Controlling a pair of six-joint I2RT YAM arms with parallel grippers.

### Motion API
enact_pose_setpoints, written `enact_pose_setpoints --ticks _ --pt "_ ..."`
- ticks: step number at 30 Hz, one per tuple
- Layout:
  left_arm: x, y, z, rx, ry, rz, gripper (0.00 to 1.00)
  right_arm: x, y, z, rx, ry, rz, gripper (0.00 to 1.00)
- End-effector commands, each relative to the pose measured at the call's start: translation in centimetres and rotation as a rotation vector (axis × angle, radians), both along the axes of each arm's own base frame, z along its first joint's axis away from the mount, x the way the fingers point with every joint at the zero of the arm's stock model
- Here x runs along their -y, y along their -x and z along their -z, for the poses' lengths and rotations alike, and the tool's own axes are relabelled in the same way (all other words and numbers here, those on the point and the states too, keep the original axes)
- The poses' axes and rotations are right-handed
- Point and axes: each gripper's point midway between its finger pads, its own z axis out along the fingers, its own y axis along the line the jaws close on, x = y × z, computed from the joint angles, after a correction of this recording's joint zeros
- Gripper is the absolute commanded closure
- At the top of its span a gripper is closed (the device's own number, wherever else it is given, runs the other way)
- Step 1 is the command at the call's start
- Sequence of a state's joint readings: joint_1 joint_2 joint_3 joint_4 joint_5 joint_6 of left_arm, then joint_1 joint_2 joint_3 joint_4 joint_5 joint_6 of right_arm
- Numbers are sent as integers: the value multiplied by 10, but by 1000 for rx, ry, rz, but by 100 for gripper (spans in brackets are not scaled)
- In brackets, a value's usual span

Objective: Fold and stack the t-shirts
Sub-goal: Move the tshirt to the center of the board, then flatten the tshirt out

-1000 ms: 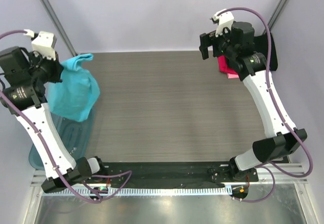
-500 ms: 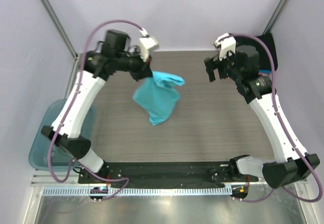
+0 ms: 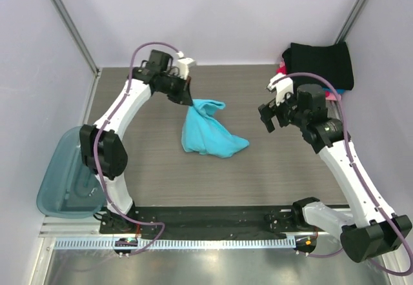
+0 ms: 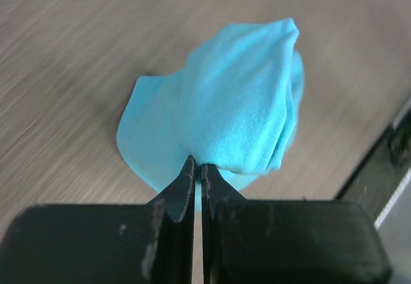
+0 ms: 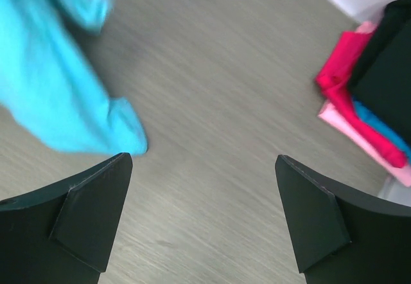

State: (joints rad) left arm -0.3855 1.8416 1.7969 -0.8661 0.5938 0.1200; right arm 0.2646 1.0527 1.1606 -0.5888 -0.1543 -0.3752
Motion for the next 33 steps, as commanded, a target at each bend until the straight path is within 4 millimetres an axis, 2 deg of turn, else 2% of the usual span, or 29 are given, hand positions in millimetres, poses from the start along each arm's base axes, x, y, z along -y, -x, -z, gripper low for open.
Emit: enact_pose_setpoints --ticks 1,2,4,5,6,7,8,9,10,11,12,13,15,17,19,21,24,25,27,28,30,32,33 --pt "-42 -57 -40 114 128 -251 100 -4 18 55 -146 28 -60 1" --pt "-64 -64 -47 103 153 -334 100 -5 20 68 -194 8 -36 1" --pt "-76 -61 -57 168 143 -317 100 -11 24 95 -293 -13 -42 1" --pt "-78 -51 -44 162 114 -287 100 -16 25 102 -318 -30 -56 1" --pt "-78 -38 -49 207 106 -217 99 -23 26 109 -352 -73 -68 1" --pt "-76 -31 -41 200 94 -186 99 -29 21 117 -366 -92 -75 1" --pt "-74 -23 -31 179 82 -168 99 -34 16 131 -409 -104 -77 1" --pt "-74 -14 -14 125 69 -161 99 -42 14 135 -438 -141 -89 1" --pt "-71 -9 -5 78 73 -172 98 -48 4 130 -423 -162 -108 1" --pt "-68 -4 3 47 74 -171 97 -55 -2 140 -463 -176 -123 1" --pt "-68 4 16 7 67 -169 97 -61 -6 141 -477 -193 -139 1" --pt "-67 7 23 1 54 -167 97 -73 -14 129 -464 -234 -184 1" --pt "-72 10 38 -19 27 -180 99 -86 -30 131 -505 -287 -205 2" --pt "-77 10 47 -29 -9 -204 100 -104 -37 127 -539 -364 -264 4" --pt "-80 14 55 -42 -29 -205 100 -122 -49 128 -585 -440 -306 8" --pt "-82 17 59 -56 -36 -210 100 -132 -63 138 -622 -472 -302 10" --pt "-83 21 67 -78 -46 -210 100 -144 -84 139 -618 -516 -300 11" --pt "-83 23 69 -85 -49 -210 100 -147 -89 154 -647 -515 -292 12" --pt "-86 25 73 -90 -61 -214 100 -154 -99 155 -651 -522 -295 12" --pt "-86 25 75 -91 -66 -216 100 -157 -101 171 -685 -523 -289 13" --pt "-88 26 77 -88 -75 -216 100 -165 -110 172 -689 -532 -296 13" --pt "-90 29 78 -92 -83 -220 100 -171 -114 185 -714 -528 -297 14" --pt "-91 29 79 -91 -90 -221 100 -177 -118 182 -705 -529 -309 14"
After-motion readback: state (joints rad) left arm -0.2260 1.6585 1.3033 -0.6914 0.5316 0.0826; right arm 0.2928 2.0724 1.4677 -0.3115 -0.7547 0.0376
